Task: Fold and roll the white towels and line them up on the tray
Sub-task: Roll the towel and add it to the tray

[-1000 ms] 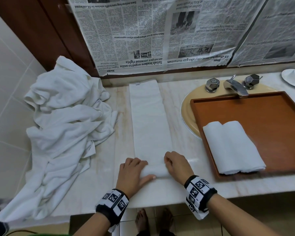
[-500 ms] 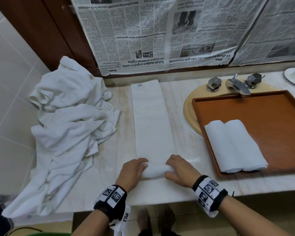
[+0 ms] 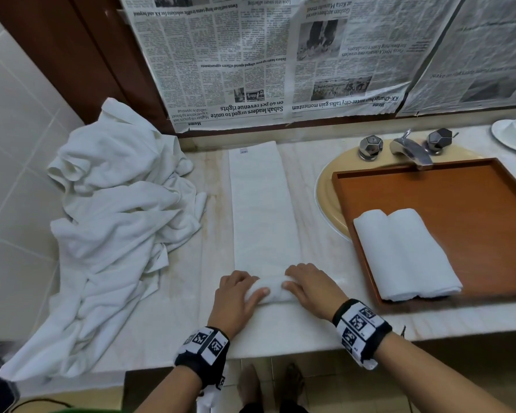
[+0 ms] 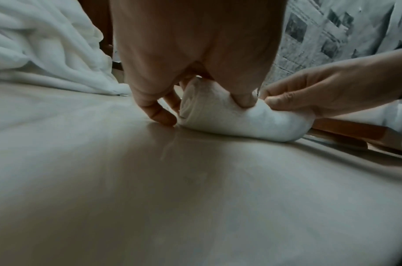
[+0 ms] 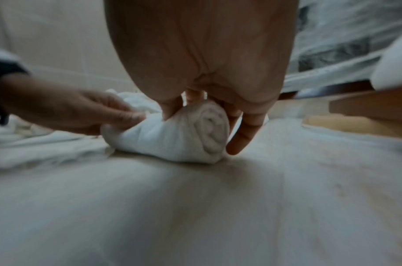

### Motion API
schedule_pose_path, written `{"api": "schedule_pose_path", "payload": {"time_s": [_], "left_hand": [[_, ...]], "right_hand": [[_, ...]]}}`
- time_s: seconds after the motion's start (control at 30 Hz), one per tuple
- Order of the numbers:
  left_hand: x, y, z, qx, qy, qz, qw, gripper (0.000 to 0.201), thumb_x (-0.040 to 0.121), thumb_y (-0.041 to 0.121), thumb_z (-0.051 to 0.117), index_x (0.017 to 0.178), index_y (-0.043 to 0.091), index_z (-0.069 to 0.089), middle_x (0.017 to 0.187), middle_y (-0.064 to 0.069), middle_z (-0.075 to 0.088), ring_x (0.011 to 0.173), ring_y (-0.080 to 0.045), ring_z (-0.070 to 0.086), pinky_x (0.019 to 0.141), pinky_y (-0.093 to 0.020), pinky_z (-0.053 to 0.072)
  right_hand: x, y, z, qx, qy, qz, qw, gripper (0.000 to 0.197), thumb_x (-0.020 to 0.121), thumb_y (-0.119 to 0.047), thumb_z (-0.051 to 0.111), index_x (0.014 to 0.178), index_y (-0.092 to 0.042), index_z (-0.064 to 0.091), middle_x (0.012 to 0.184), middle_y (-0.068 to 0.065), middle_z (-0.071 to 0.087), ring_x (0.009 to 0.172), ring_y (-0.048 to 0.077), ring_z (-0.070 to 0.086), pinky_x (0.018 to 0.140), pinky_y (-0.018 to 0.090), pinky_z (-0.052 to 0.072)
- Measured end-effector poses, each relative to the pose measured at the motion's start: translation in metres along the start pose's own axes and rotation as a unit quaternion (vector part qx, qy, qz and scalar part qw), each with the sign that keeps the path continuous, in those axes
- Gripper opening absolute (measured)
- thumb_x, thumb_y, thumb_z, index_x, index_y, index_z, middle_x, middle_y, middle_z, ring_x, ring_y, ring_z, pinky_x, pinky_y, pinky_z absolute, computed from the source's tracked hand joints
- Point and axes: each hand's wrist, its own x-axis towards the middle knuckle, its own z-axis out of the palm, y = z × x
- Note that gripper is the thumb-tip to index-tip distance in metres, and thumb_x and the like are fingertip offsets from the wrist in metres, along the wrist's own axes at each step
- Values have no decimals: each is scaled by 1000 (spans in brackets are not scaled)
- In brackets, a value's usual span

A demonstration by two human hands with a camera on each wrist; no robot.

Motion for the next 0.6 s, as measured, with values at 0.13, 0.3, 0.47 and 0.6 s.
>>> {"api": "schedule_pose_path", "payload": {"time_s": [0.13, 0.3, 0.47, 0.6], "left_hand": [[-2, 4, 3, -28, 13, -26, 999, 66, 87, 72, 24, 131, 36, 58, 117, 10, 53, 113, -18, 45, 97, -30, 37], [-3, 0, -1, 12, 5, 19, 1000, 61, 90, 66, 26, 129, 32, 57, 124, 11, 55, 117, -14, 43, 98, -29, 36], [1, -1, -1, -19, 16, -13, 1000, 55, 93, 59, 36, 125, 25, 64, 115, 5, 55, 107, -17, 44, 94, -25, 34], [15, 3, -2, -26, 14, -57, 998, 33, 101, 40, 48, 124, 21, 64, 118, -2, 56, 112, -23, 47, 94, -23, 30]], "right_hand": [[5, 2, 9, 53, 36, 20, 998, 31, 103, -38, 42, 110, -18, 64, 103, 0, 56, 101, 22, 50, 89, 35, 42], [16, -1, 2, 53, 43, 56, 996, 26, 100, -45, 43, 103, -25, 59, 95, -6, 61, 89, 17, 56, 78, 39, 48], [2, -11, 12, -122, 193, -52, 972, 16, 91, -37, 59, 88, -23, 63, 91, 0, 55, 76, 24, 56, 56, 32, 43], [-13, -10, 20, -135, 154, -112, 972, 40, 84, -49, 52, 112, -22, 62, 108, -1, 58, 96, 20, 56, 74, 35, 53]]}}
